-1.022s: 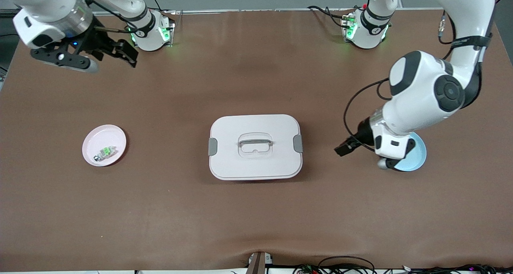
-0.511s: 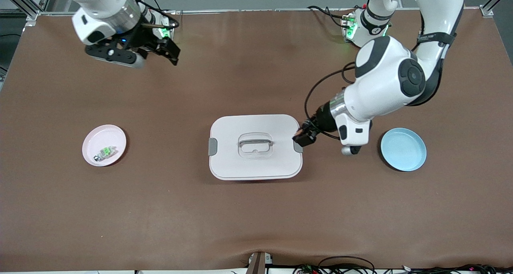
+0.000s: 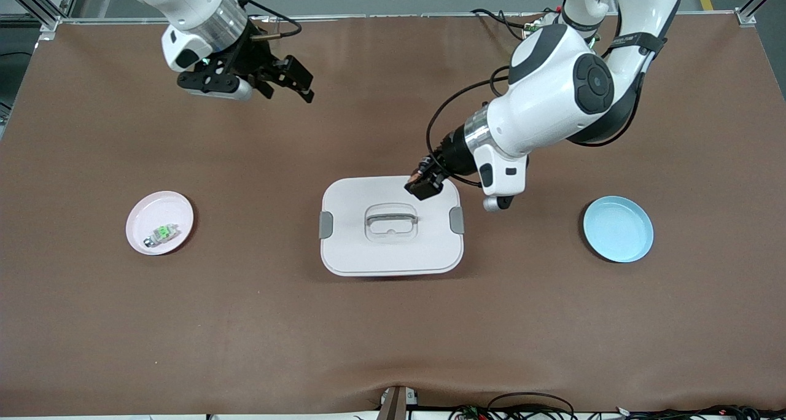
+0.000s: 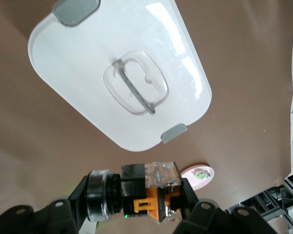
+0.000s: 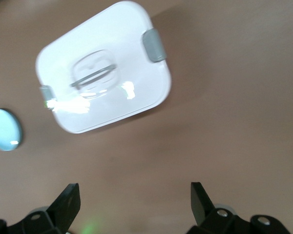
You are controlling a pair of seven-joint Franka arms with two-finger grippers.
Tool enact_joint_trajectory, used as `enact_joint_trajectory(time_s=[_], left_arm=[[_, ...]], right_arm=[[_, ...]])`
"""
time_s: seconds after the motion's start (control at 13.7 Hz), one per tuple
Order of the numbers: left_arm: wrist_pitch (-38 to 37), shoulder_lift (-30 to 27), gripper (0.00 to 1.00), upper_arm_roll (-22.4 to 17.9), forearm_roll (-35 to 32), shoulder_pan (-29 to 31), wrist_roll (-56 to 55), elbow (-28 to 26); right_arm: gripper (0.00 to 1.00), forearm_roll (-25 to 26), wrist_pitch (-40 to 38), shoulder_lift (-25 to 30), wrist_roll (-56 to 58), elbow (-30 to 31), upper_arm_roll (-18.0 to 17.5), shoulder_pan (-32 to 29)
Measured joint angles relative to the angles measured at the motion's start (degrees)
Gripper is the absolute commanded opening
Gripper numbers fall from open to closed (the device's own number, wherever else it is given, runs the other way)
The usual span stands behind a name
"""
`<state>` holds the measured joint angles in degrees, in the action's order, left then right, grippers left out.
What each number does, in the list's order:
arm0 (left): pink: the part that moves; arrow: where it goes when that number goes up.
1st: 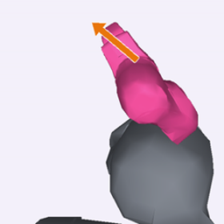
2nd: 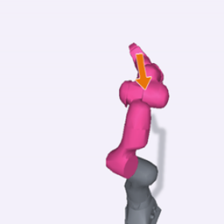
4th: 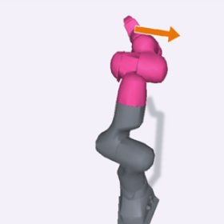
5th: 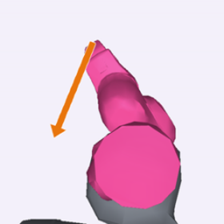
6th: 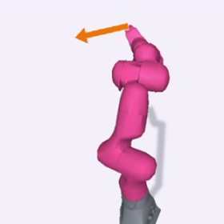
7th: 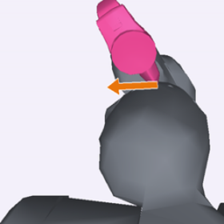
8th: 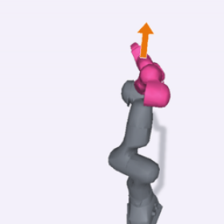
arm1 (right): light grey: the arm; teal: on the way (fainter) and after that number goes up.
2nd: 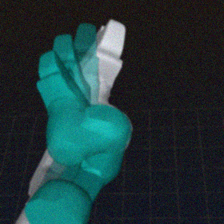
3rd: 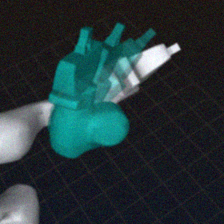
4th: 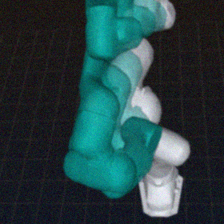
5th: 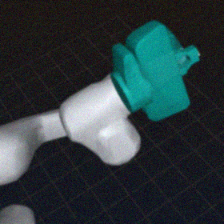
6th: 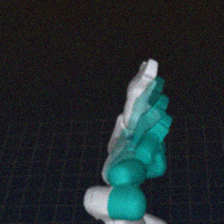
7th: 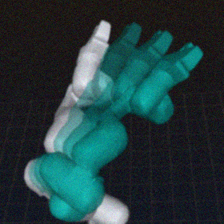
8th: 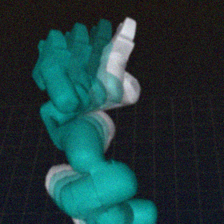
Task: Transfer orange switch to right arm and place
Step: 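Lift the switch with the left gripper while the right gripper approaches, then bring the switch above the box toward the right gripper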
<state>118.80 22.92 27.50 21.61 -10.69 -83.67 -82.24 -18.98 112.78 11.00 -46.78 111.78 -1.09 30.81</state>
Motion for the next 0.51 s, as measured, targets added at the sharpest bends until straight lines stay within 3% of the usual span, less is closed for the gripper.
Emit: enact_joint_trajectory(time_s=[0.51], left_arm=[[3.42,2.96,0.00,0.02,2.74,-4.78,-1.87,2.35]], right_arm=[[1.00,-5.67,20.18,1.11,-6.57,7.31,0.00,6.58]])
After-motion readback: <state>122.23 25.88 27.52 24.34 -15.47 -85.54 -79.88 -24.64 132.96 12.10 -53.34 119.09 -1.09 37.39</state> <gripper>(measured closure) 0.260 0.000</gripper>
